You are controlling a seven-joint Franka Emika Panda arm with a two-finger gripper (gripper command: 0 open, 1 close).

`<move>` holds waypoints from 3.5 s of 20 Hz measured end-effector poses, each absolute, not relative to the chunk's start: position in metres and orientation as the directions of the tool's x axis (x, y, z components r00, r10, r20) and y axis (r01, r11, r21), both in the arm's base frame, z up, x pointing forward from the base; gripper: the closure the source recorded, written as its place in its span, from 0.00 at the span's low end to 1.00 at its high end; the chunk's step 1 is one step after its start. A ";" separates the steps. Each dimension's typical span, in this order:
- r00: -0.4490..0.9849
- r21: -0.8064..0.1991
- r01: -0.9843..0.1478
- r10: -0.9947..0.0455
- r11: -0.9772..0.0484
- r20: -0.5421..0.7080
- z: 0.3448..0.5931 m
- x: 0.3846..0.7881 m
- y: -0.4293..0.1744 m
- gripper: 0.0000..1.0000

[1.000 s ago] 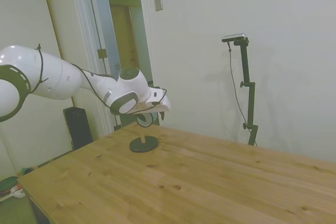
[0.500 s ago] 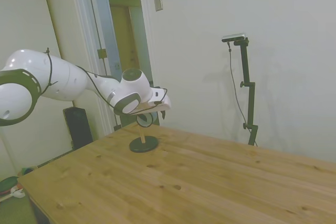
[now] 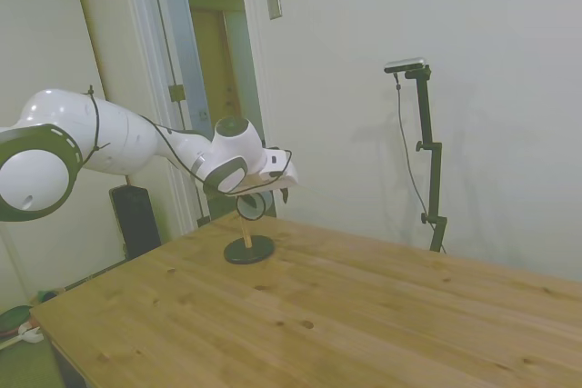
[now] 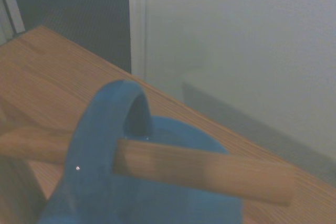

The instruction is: Unload the mug

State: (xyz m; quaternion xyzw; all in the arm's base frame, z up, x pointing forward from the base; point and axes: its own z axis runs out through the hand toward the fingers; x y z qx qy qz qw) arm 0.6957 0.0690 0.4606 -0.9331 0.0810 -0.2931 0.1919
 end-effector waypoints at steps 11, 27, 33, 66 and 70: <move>0.828 -0.406 -0.034 -0.253 -0.913 0.501 0.463 0.694 0.070 1.00; 0.837 -0.408 -0.036 -0.251 -0.912 0.487 0.470 0.692 0.064 1.00; 0.834 -0.412 -0.036 -0.254 -0.911 0.489 0.474 0.691 0.064 1.00; 0.784 -0.529 -0.284 -0.511 -0.800 0.352 0.523 0.719 -0.013 1.00; 0.777 -0.527 -0.312 -0.532 -0.790 0.338 0.523 0.719 -0.034 1.00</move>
